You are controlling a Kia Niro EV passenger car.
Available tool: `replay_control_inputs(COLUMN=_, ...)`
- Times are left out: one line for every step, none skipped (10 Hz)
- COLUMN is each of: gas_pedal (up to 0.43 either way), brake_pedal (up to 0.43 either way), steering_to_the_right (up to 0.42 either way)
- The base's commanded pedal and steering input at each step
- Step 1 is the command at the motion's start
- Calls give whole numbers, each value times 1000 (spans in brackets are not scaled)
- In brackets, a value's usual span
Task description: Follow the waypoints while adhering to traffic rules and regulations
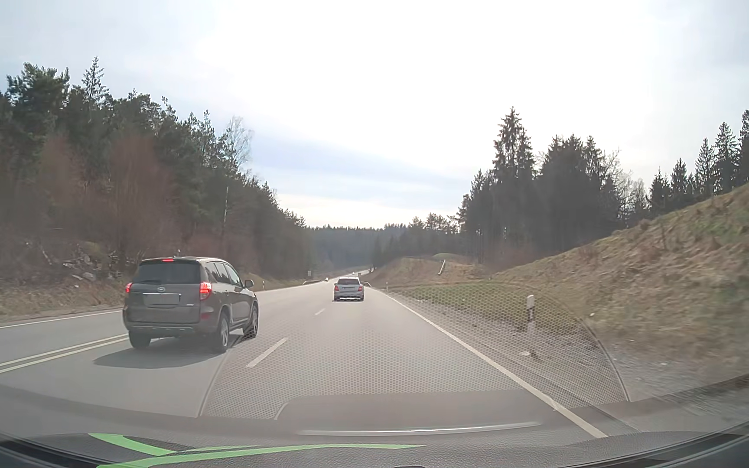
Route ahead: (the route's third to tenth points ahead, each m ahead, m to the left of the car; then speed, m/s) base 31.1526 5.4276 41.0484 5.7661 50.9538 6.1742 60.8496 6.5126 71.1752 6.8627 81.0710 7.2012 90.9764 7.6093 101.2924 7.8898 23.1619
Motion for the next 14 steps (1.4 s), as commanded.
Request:
replay_control_inputs(gas_pedal=67, brake_pedal=0, steering_to_the_right=-1)
replay_control_inputs(gas_pedal=59, brake_pedal=0, steering_to_the_right=-1)
replay_control_inputs(gas_pedal=59, brake_pedal=0, steering_to_the_right=-2)
replay_control_inputs(gas_pedal=59, brake_pedal=0, steering_to_the_right=-2)
replay_control_inputs(gas_pedal=59, brake_pedal=0, steering_to_the_right=-2)
replay_control_inputs(gas_pedal=59, brake_pedal=0, steering_to_the_right=-2)
replay_control_inputs(gas_pedal=59, brake_pedal=0, steering_to_the_right=-2)
replay_control_inputs(gas_pedal=59, brake_pedal=0, steering_to_the_right=-3)
replay_control_inputs(gas_pedal=59, brake_pedal=0, steering_to_the_right=-3)
replay_control_inputs(gas_pedal=47, brake_pedal=0, steering_to_the_right=-3)
replay_control_inputs(gas_pedal=47, brake_pedal=0, steering_to_the_right=-2)
replay_control_inputs(gas_pedal=47, brake_pedal=0, steering_to_the_right=-2)
replay_control_inputs(gas_pedal=47, brake_pedal=0, steering_to_the_right=-2)
replay_control_inputs(gas_pedal=47, brake_pedal=0, steering_to_the_right=-2)
